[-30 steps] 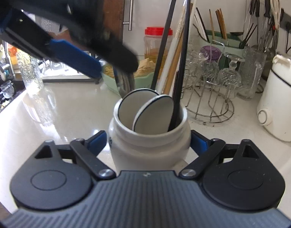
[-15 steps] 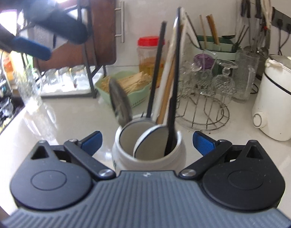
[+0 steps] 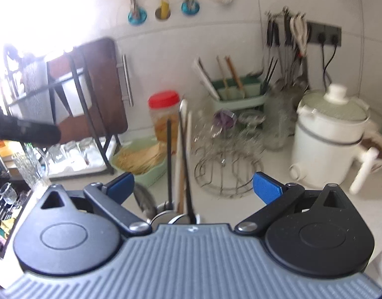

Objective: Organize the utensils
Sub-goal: 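Set the jar on the counter and open the right gripper while withdrawing the left gripper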

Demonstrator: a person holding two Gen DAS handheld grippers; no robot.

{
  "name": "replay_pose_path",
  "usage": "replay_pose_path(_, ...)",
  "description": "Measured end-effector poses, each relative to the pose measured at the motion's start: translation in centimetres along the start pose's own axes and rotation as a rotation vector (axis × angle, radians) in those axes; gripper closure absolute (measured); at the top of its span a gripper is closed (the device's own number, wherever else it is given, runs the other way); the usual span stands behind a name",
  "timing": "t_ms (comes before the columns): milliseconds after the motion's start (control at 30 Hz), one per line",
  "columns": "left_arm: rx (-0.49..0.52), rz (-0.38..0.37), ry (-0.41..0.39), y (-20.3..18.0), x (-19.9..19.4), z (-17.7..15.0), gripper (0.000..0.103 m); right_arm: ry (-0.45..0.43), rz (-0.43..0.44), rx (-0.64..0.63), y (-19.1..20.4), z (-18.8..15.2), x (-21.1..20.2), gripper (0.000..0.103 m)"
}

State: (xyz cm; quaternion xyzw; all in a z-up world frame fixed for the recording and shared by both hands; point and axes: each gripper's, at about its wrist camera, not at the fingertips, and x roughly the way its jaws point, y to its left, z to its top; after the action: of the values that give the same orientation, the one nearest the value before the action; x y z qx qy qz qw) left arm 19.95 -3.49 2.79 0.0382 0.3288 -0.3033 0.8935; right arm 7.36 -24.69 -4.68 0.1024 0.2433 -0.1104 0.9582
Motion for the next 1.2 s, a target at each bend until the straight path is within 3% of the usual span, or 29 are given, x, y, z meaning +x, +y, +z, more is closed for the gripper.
replay_pose_path(300, -0.095, 0.122, -0.054, -4.8, -4.9, -2.5, 0.006, -0.012, 0.078, 0.0, -2.6, 1.3, -6.7, 0.0)
replay_pose_path(600, -0.135, 0.161, -0.037, -8.9, -7.4, -6.9, 0.006, -0.024, 0.085, -0.032, -4.7, -0.6, -11.9, 0.0)
replay_pose_path(933, -0.162, 0.187, 0.009, -11.5, -8.7, -11.1, 0.004, -0.015, 0.129, -0.041, -6.2, -2.8, -14.4, 0.0)
replay_pose_path(1200, -0.207, 0.206, 0.065, -12.3, -8.3, -13.4, 0.004, 0.012, 0.165, -0.011, -7.2, -4.0, -14.1, 0.0)
